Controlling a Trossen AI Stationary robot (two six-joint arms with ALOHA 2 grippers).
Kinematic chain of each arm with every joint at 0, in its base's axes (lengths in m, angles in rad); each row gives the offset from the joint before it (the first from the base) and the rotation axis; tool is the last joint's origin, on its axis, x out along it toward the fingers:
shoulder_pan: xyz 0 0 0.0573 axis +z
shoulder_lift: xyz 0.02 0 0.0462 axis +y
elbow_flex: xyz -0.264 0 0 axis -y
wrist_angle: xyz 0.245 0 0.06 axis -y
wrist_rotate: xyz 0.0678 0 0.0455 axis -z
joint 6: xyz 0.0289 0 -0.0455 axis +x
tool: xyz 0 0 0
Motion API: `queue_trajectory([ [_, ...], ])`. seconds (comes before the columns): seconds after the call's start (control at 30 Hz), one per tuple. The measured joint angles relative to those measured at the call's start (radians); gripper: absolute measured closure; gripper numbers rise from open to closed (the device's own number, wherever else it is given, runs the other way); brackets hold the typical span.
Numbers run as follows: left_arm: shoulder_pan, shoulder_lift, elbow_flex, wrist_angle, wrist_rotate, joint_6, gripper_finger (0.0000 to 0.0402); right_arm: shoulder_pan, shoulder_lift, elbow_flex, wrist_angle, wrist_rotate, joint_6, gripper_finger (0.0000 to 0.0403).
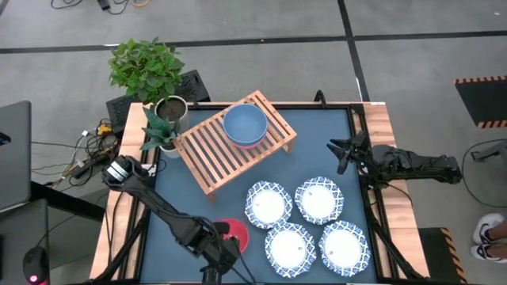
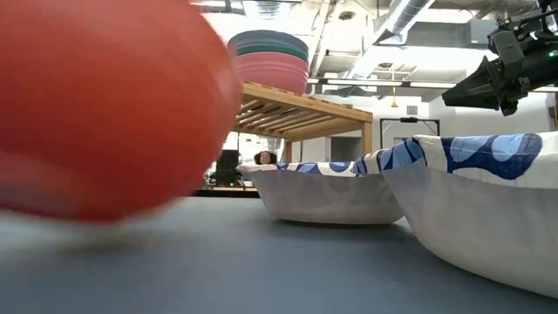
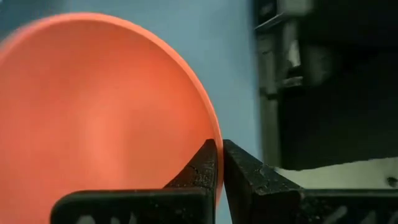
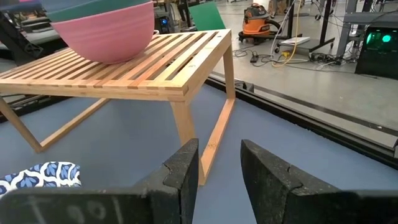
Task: Place and stack bowls onto a shelf
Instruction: Stack the red bowl on top of the blue bowl on the shelf
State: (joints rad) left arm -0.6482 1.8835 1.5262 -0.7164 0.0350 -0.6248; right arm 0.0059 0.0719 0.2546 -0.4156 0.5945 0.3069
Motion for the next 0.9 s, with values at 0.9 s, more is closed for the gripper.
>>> queue_trajectory([
  [0.9,0.041,0.0,0.535,-0.515,-0.127,0.214,0.0401,0.0,0.0,0.0,0.001,0.0,0.0,0.0259],
])
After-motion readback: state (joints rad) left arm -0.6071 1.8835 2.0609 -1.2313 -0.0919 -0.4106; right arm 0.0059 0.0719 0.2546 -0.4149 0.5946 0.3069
